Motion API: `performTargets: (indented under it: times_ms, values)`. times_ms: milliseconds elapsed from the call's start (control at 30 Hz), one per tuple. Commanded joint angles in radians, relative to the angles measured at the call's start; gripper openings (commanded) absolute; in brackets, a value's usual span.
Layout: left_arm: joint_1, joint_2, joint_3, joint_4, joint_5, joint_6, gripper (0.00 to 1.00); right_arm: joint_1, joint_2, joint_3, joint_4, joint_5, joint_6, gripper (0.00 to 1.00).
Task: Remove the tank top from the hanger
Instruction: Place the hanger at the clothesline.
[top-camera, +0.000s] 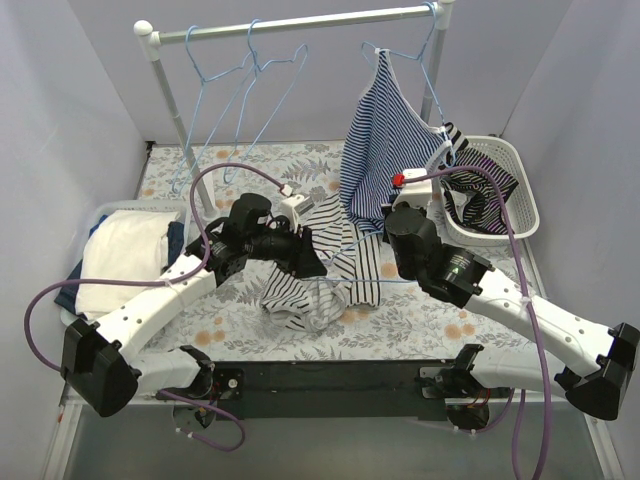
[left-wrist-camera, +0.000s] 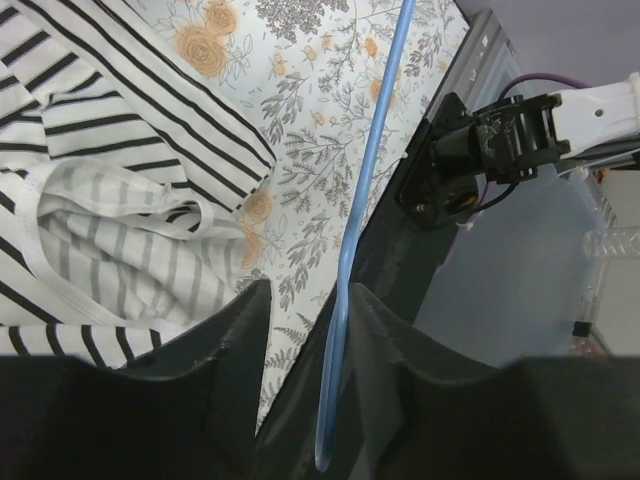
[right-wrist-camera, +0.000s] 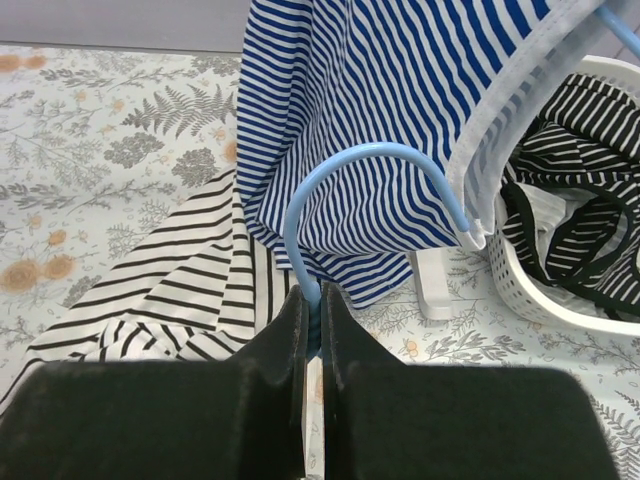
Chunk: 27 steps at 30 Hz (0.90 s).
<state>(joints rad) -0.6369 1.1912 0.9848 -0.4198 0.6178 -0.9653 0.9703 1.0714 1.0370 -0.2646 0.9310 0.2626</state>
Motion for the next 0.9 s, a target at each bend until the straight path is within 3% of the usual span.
performTargets:
  times_ms: [0,33,67,300,333,400,500,667,867]
  values:
    - [0.002,-0.028,-0.011,-0.027,0.022,0.025,0.19,0.004,-0.007,0.003,0.054,-0.041,-0.01,0.01]
    - [0.002,-0.027,-0.009,-0.033,0.013,0.022,0.04,0.005,-0.005,0.003,0.053,-0.049,-0.01,0.01]
    - [0.002,-0.025,-0.006,-0.059,0.002,0.02,0.0,0.005,-0.005,0.003,0.053,-0.055,-0.008,0.01]
    - [0.002,-0.047,0.015,-0.175,-0.046,0.03,0.0,0.005,-0.018,-0.005,0.053,-0.142,-0.031,0.03]
    - [0.002,-0.051,0.023,-0.195,-0.061,0.031,0.0,0.005,-0.025,-0.012,0.054,-0.15,-0.039,0.08]
    - [0.002,-0.079,0.025,-0.258,-0.082,0.022,0.0,0.005,-0.039,-0.025,0.053,-0.176,-0.049,0.35]
    - [0.002,-0.126,0.025,-0.319,-0.092,0.002,0.0,0.005,-0.076,-0.051,0.051,-0.19,-0.03,0.57]
    - [0.002,-0.188,0.086,-0.428,-0.163,-0.03,0.0,0.005,-0.149,-0.087,0.05,-0.179,-0.005,0.63]
    - [0.002,-0.294,0.163,-0.436,-0.332,-0.07,0.0,0.005,-0.226,-0.117,0.042,-0.064,0.018,0.64]
